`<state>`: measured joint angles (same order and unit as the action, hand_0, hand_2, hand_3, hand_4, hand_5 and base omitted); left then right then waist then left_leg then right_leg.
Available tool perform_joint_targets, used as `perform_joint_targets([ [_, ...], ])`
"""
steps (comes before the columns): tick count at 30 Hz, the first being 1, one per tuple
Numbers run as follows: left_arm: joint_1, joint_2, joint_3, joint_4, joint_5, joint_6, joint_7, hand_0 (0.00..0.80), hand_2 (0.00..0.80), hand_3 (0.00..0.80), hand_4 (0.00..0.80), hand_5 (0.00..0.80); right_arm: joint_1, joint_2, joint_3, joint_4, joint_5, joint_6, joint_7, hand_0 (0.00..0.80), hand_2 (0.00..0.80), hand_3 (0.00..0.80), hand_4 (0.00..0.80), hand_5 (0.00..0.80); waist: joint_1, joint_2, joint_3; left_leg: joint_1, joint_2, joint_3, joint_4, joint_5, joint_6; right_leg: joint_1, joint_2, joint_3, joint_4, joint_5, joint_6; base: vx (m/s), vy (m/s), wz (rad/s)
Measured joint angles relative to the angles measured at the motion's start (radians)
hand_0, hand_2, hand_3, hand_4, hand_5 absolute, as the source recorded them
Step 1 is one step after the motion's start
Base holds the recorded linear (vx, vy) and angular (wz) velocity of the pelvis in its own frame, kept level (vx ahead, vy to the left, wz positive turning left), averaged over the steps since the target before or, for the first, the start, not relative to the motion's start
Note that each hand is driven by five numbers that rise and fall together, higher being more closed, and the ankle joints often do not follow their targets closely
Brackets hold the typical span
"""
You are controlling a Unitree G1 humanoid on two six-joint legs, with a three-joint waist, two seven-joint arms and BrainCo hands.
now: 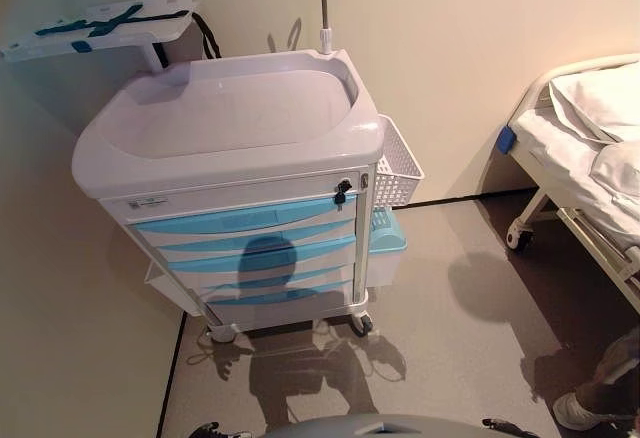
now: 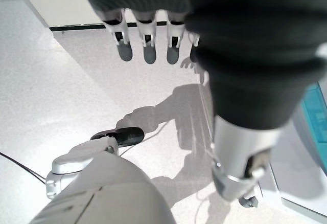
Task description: Open the drawer and pick up the medicine
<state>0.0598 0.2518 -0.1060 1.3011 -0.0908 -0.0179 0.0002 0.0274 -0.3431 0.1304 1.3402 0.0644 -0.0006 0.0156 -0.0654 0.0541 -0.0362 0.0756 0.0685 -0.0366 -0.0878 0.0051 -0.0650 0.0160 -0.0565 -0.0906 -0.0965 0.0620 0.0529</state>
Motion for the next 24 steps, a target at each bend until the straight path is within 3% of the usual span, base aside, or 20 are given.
perform_joint_targets([
  [15,-0.001,0.0,0.0,-0.001,0.0,0.0,0.0,0.0,0.0,0.0,0.0,0.0,0.0,0.0,0.0,0.0,0.0,0.0,0.0,0.0,0.0,0.0,0.0,0.0,0.0,-0.009,-0.006,0.001,0.0,0.0,0.0,0.0,0.0,0.001,0.0,-0.001,0.0,0.0,0.0,0.0,0.0,0.0],
  [24,-0.014,-0.002,-0.001,-0.089,-0.024,-0.015,0.0,0.0,0.0,0.0,0.0,0.0,-0.001,0.0,0.001,0.0,0.0,0.0,0.0,0.0,0.0,0.0,0.0,0.0,0.001,-0.009,-0.006,0.002,0.0,-0.007,0.0,0.0,0.0,0.016,0.0,-0.004,0.0,-0.001,-0.001,-0.001,0.002,0.02],
])
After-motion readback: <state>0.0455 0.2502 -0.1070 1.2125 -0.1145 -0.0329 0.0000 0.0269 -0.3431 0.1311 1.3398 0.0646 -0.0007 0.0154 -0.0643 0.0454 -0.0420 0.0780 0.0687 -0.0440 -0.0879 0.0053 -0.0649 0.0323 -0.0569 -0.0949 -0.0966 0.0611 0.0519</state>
